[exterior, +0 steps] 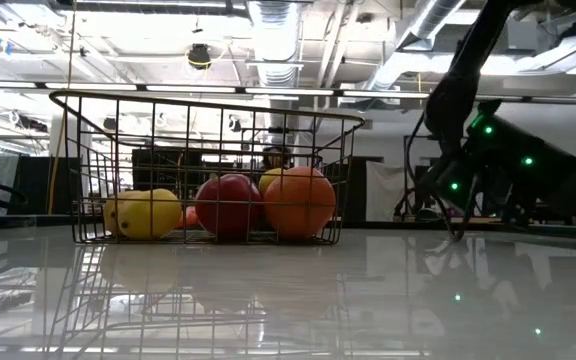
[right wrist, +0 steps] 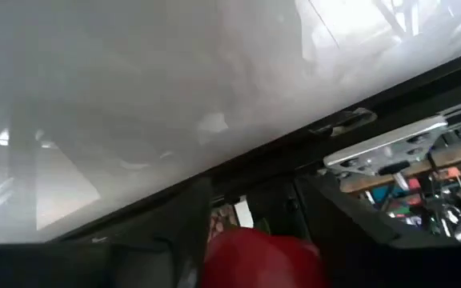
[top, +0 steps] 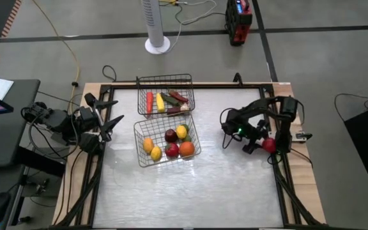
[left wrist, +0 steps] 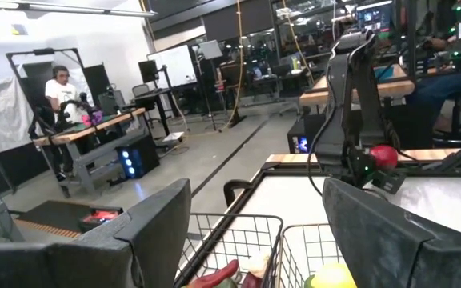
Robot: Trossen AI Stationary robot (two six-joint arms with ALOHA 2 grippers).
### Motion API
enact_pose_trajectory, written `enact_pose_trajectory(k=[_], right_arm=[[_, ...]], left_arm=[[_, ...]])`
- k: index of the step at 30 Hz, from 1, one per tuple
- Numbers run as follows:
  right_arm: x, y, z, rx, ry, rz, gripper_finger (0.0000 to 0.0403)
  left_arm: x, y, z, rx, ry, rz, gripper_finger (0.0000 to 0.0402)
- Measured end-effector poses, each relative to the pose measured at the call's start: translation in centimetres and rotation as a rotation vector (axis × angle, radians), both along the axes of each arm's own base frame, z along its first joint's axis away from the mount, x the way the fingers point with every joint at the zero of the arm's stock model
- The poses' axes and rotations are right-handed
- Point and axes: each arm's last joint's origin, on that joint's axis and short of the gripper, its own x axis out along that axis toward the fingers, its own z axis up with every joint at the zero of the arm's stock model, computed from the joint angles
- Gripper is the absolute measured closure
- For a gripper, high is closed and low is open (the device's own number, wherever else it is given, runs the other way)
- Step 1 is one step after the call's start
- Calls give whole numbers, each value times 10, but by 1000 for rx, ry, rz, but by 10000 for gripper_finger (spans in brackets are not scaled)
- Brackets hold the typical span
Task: Sort produce into baskets
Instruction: Put the red tomato into the brown wire basket
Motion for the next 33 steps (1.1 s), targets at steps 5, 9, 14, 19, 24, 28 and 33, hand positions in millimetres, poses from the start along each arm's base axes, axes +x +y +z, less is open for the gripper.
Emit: enact_pose_trajectory(k=[5, 9, 14, 19, 24, 28, 33], right_arm=[[7, -3, 2, 2, 15, -3, 239], [21, -7, 11, -34, -25, -19, 287], [47, -13, 30, -81, -157, -12, 326], [75, -7, 57, -126, -289, 26, 334], [83, 19, 70, -131, -307, 99, 300], [80, 45, 71, -108, -278, 168, 241], [74, 62, 71, -133, -205, 187, 163]], left_arm=[[0, 0, 0, 0, 0, 0, 129], [0, 0, 0, 0, 0, 0, 129], [0, 0, 0, 0, 0, 1, 129], [0, 0, -1, 3, 6, 0, 129], [0, 0, -1, 6, 12, 1, 129], [0, 0, -1, 5, 12, 0, 129], [0, 0, -1, -10, 3, 0, 129]])
